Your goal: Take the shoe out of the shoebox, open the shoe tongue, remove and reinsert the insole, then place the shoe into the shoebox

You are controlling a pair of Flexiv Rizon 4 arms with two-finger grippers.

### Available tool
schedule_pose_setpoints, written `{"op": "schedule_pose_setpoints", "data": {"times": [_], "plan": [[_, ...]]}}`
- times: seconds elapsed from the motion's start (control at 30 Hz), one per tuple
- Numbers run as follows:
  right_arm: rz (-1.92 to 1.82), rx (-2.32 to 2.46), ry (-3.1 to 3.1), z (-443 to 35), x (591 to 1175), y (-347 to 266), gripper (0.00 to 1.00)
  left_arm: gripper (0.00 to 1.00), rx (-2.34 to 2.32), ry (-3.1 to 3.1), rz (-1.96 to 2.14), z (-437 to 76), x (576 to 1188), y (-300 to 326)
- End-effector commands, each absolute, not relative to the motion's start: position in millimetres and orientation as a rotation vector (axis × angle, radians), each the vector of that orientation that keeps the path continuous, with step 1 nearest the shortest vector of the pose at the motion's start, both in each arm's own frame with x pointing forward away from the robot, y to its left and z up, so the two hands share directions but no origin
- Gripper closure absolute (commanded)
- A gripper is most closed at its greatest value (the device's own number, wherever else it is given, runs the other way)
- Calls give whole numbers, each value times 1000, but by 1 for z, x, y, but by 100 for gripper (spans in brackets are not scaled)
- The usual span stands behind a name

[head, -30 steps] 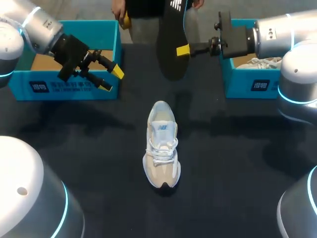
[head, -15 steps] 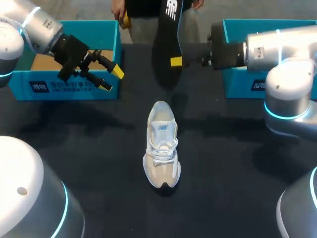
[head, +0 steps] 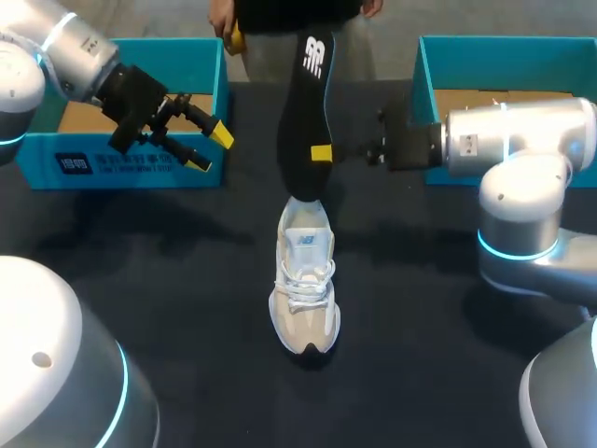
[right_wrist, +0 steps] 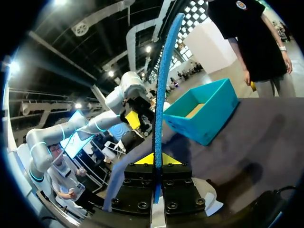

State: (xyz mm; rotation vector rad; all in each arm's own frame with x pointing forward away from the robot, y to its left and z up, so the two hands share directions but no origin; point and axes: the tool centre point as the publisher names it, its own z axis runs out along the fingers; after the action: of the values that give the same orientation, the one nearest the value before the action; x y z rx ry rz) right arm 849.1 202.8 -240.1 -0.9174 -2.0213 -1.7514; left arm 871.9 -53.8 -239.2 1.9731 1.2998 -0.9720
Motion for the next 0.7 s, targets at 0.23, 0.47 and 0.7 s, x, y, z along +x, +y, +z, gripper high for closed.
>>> {"op": "schedule_pose_setpoints", "data": {"times": [0.23,0.47,0.7], "plan": [[-1751,-942,-2016,-266,844,205,100,0,1976,1299,-971,-239,872,-53],[-1736,-943,-2014,-276,842,204,100,0,1976,1299,-971,-239,872,-53],[-1731,-913,-2019,-285,843,207,100,0,1976,1299,-971,-239,872,-53]]}}
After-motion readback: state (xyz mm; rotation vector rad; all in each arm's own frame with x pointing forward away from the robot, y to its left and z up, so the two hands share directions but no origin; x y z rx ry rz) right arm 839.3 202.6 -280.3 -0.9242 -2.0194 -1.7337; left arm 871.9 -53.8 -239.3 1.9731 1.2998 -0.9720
